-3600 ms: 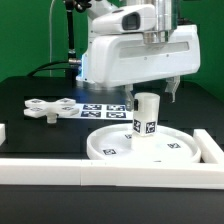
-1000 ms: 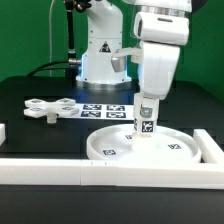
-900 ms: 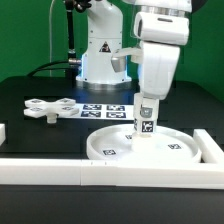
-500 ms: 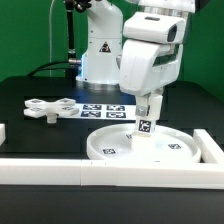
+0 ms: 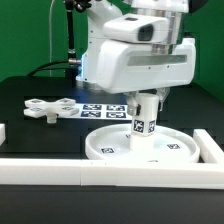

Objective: Assemble round table

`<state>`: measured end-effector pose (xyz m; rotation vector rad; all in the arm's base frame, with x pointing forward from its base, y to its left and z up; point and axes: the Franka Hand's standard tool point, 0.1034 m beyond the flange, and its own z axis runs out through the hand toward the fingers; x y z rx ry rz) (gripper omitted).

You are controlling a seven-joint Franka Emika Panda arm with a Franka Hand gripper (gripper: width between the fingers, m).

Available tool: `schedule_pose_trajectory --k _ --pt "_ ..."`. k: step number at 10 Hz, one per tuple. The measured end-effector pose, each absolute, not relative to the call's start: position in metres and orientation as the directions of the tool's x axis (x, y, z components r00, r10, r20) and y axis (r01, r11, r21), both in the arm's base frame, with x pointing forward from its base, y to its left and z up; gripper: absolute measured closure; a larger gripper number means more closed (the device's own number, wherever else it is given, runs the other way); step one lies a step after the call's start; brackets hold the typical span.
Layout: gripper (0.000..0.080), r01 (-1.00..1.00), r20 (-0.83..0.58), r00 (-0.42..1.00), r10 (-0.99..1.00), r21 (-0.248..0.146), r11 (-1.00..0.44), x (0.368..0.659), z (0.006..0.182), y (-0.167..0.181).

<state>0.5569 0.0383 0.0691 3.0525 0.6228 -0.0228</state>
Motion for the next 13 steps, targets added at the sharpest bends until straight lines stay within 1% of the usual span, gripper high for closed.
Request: schedule_pose_trajectory --k 2,4,6,8,9,10,11,13 --pt "0.0387 0.193 -0.013 0.981 0.193 0.018 -0.981 0.5567 0.0695 0.0423" --pt "0.0387 0.11 -0.011 0.994 0.11 0.018 -0.994 0.5568 0.0695 0.042" --pt "0.0387 -0.037 -0.009 0.999 -0.037 0.017 -0.999 0.5567 0.0693 0.0416" --pt "0.0387 -0.144 -0.007 0.99 -0.144 0.014 -0.99 0.5567 0.0691 0.0409" --pt "0.0387 -0.33 -0.004 0.944 -0.33 -0.018 -0.944 0.5563 0.068 0.0378" --pt "0.0387 -0.468 -0.008 0.884 -0.468 -0.044 -0.883 0.5545 0.0673 0.0367" --pt "0.0387 -0.575 -0.013 0.817 -0.576 -0.061 -0.816 0.5541 0.0669 0.0372" --pt "0.0387 -0.744 -0.041 0.668 -0.743 -0.077 -0.664 0.5526 0.0664 0.0386"
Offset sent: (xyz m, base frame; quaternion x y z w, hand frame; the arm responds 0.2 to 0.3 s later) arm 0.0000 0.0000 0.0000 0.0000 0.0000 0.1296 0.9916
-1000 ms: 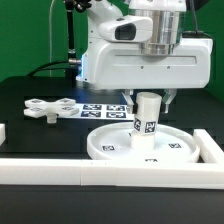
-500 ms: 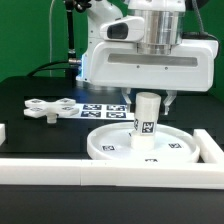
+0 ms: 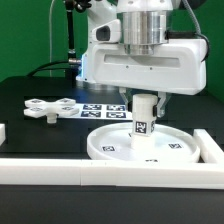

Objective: Assemble round table

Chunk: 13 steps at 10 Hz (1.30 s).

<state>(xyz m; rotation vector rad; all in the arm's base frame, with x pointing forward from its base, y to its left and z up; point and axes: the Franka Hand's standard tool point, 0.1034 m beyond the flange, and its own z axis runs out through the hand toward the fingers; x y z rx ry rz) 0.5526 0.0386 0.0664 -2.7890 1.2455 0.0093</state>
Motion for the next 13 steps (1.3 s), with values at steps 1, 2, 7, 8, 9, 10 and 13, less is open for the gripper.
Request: schedule_pose_trajectory --k 1,2,7,8,9,10,13 --pt "0.0387 -0.802 -0.055 0.597 -0.8 -0.08 -0.592 0.553 0.066 0.04" --pt "0.0387 -0.876 -0.078 0.481 -0.874 -0.079 -0.475 0.552 0.067 0.041" --pt "0.0387 -0.971 -0.136 0.237 -0.962 -0.064 -0.23 0.555 0.068 0.04" --pt "0.0387 -0.969 -0.137 0.244 -0.96 -0.064 -0.237 0.555 0.068 0.041" --pt "0.0259 -0.962 -0.135 0.27 -0.953 -0.067 -0.263 0.555 0.067 0.041" --pt "0.0185 -0.952 -0.132 0.306 -0.943 -0.072 -0.299 0.555 0.068 0.042" --pt "0.0151 -0.771 -0.071 0.636 -0.768 -0.085 -0.631 0.561 0.072 0.052"
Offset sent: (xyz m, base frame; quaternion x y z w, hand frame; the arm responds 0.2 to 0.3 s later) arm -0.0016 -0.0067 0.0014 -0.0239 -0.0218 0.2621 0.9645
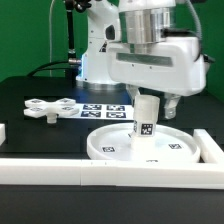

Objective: Assemble round table

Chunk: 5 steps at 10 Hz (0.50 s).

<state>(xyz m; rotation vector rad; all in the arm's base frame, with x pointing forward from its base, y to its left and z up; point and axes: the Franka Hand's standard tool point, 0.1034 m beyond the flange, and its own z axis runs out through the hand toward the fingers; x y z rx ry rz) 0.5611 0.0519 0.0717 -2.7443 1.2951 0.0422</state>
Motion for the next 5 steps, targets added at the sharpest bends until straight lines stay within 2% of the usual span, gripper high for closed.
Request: schedule_pose_trajectory --k 5 --pt "0.015 -0.535 -0.042 0.845 -0.533 -0.103 -0.839 0.5609 0.0712 0.0509"
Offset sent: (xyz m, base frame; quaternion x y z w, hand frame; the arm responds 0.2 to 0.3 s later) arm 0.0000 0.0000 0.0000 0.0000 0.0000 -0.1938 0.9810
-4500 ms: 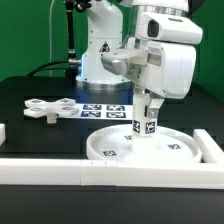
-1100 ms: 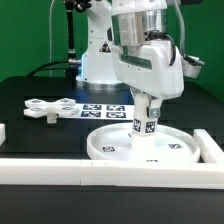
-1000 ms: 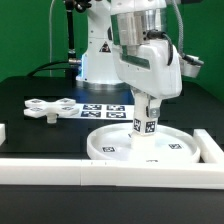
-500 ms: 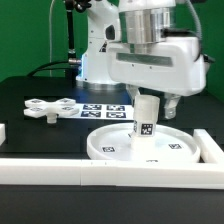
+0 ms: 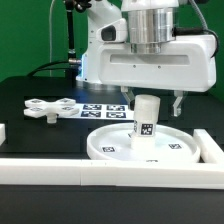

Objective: Assemble round table

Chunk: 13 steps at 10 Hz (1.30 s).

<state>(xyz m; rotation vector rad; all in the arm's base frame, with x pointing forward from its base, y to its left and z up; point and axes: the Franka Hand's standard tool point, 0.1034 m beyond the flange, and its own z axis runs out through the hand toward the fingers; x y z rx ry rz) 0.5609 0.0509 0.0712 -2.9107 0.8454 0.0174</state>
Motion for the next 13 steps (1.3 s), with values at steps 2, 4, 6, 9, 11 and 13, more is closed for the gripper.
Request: schedule_pose_trajectory --k 2,4,6,9,11,13 --pt "0.015 -0.286 0.009 0.958 -0.288 -0.092 -0.954 0.5641 0.0717 0.0491" --pt "0.015 -0.066 0.035 0.997 -0.069 -0.081 -0.995 0.5665 0.0737 0.0496" --pt "0.015 0.088 0.057 0.995 0.084 -0.073 -0.993 0.5683 0.0741 0.0493" --pt "0.015 0.296 0.071 0.954 0.292 -0.059 -0.953 0.5683 0.0739 0.0475" --pt "0.015 0.485 0.074 0.873 0.482 -0.027 -0.874 0.5681 0.074 0.0454" --pt "0.015 0.63 0.074 0.774 0.628 0.006 -0.777 0.5682 0.0734 0.0443"
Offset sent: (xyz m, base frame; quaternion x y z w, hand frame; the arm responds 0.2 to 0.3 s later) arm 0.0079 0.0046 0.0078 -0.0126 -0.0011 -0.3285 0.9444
